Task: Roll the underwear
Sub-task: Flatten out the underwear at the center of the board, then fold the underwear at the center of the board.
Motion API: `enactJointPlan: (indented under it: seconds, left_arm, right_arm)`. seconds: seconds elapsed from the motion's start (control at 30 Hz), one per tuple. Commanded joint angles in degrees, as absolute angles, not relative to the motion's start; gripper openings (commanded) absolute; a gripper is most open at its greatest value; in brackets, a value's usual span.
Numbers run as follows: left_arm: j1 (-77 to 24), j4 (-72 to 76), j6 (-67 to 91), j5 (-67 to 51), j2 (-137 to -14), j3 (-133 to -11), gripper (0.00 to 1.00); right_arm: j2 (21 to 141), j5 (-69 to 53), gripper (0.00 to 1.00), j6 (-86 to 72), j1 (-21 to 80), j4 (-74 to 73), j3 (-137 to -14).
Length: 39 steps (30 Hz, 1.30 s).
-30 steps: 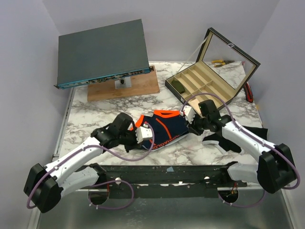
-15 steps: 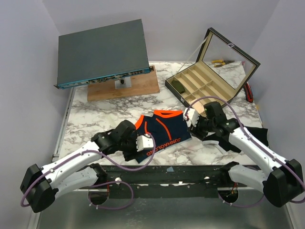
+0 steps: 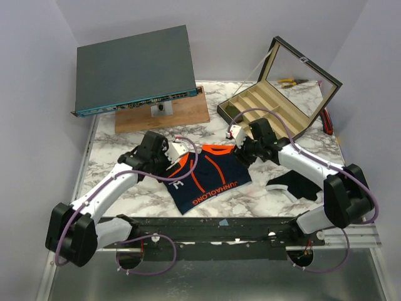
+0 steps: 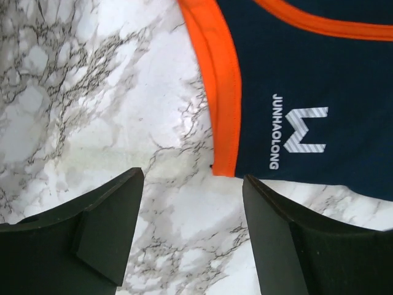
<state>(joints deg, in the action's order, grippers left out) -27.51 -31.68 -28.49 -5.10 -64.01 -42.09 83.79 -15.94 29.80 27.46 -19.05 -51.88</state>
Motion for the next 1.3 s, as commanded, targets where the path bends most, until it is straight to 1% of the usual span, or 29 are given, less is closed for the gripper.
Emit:
enactJointPlan:
  seconds: [0.0, 0.2, 0.4, 0.53, 0.67, 0.83, 0.87, 0.9, 1.1, 1.27]
  left_arm:
    - [-24.4, -36.9, -30.0, -5.9, -69.5, -45.8, 0.71]
    - [-20.3, -41.0, -29.0, -10.5, -78.8, -49.6, 0.70]
    - [-18.8, -42.0, -27.9, -13.0, -85.4, -51.3, 0.64]
    - [-17.9, -43.5, -27.8, -16.2, -88.6, -53.7, 0.55]
    - [-17.7, -44.5, -27.6, -18.4, -90.9, -55.6, 0.42]
    - [-16.9, -46.2, -27.4, -20.1, -93.2, -57.3, 0.15]
    - [-16.6, -46.5, -27.3, -20.4, -93.5, -57.5, 0.06]
    - [-16.3, -47.0, -27.3, -20.7, -93.7, -57.8, 0.00]
    - [-15.6, -50.9, -28.6, -21.7, -95.4, -59.6, 0.00]
    - [-15.6, -53.7, -30.4, -22.9, -96.1, -61.0, 0.00]
  right_arm:
    - [83.5, -15.6, 0.60, 29.8, 29.6, -18.6, -52.5]
    - [80.1, -14.6, 0.61, 32.7, 38.0, -20.2, -50.9]
    - [80.3, -16.2, 0.61, 34.3, 39.6, -21.0, -51.6]
    - [80.0, -17.0, 0.61, 35.6, 41.0, -22.0, -51.3]
    - [79.4, -16.6, 0.61, 36.4, 44.2, -22.5, -50.8]
    - [80.3, -17.1, 0.61, 36.8, 49.7, -22.5, -52.4]
    - [80.7, -17.3, 0.61, 36.7, 50.8, -22.3, -52.8]
    - [81.2, -17.3, 0.61, 36.6, 52.4, -22.2, -53.4]
    - [85.6, -14.9, 0.61, 33.1, 62.0, -17.5, -55.7]
    - [93.1, -11.8, 0.62, 27.0, 67.7, -12.8, -59.0]
